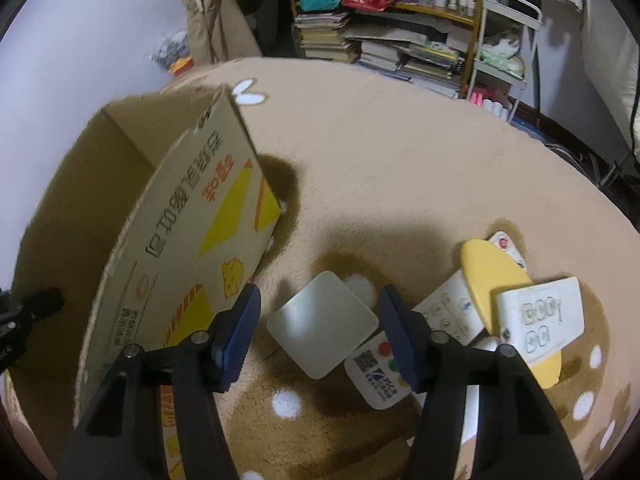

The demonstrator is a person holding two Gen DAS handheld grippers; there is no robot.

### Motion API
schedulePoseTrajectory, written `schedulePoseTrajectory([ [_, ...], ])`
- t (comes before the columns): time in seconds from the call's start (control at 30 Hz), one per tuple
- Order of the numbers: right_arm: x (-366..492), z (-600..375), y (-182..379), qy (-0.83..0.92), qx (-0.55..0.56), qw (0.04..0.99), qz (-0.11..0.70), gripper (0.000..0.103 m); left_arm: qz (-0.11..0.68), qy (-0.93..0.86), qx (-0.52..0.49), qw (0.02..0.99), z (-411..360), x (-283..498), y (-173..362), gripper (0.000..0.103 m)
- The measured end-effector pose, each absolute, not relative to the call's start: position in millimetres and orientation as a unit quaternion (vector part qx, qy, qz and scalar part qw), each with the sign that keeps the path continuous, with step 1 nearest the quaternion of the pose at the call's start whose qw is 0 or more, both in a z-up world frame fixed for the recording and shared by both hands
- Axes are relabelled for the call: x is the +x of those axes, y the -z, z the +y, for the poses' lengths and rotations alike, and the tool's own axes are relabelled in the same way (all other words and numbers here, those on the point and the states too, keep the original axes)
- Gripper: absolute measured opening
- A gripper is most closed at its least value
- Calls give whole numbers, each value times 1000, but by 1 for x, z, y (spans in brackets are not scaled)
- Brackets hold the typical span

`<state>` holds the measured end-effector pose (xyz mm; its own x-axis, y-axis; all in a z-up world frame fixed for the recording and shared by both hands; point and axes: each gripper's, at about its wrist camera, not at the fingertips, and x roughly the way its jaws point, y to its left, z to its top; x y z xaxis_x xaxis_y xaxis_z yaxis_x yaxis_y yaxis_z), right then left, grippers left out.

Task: Organize rigid objects
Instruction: 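Move the right tool back to the pile and grasp the white square charger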

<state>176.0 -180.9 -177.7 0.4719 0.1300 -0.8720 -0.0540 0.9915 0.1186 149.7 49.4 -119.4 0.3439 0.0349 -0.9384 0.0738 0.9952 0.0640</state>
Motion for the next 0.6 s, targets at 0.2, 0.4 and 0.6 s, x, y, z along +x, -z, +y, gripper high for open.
schedulePoseTrajectory([
  [0.2,177,-175,185,-49,16,855,516,63,573,13,46,818,50,150,121,13],
  [0.4,177,-174,185,-44,13,853,520,63,573,14,45,818,50,150,121,13],
  [0.6,176,-170,185,-43,3,848,529,63,573,14,44,818,50,151,121,12],
])
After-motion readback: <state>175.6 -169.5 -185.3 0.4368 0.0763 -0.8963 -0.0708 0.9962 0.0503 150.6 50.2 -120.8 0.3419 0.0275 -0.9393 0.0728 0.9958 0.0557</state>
